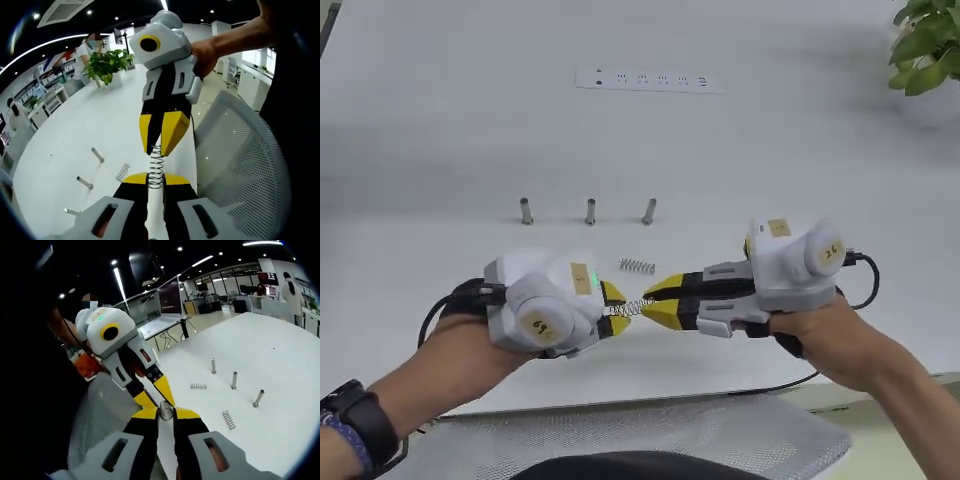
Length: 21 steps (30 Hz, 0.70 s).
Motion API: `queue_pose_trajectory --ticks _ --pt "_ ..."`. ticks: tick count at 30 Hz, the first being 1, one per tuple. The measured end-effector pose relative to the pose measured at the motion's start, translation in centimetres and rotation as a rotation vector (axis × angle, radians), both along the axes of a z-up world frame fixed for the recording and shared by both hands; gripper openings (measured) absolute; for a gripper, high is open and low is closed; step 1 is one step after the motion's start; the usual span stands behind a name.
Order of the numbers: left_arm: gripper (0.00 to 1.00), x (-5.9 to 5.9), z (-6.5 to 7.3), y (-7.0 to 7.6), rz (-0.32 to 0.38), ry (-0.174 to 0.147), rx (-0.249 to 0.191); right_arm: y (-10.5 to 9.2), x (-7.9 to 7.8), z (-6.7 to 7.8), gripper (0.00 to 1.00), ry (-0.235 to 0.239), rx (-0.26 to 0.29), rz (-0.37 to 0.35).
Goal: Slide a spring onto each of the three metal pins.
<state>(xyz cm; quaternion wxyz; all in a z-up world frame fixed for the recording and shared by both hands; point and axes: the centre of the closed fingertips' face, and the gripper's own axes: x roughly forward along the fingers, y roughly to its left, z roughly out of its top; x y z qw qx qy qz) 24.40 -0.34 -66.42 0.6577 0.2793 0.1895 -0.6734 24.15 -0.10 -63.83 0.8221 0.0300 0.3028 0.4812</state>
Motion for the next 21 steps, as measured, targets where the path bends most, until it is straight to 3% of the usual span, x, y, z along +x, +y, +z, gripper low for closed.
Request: queue_pose_trajectory --ticks 5,11,21 --pt "0.02 1.6 1.4 -1.0 0.027 -0.005 -0.054 -0.3 1.7 2.0 0.09 -0.049 -0.011 0.002" --pt "0.02 2.6 2.3 -1.8 0.046 0.004 -0.092 -0.4 2.8 3.1 0.09 -0.083 -0.04 0.018" --pt "0.02 2.7 2.2 -1.9 0.058 0.02 -0.107 -0.1 3.0 3.1 0.09 -0.091 -0.077 0.05"
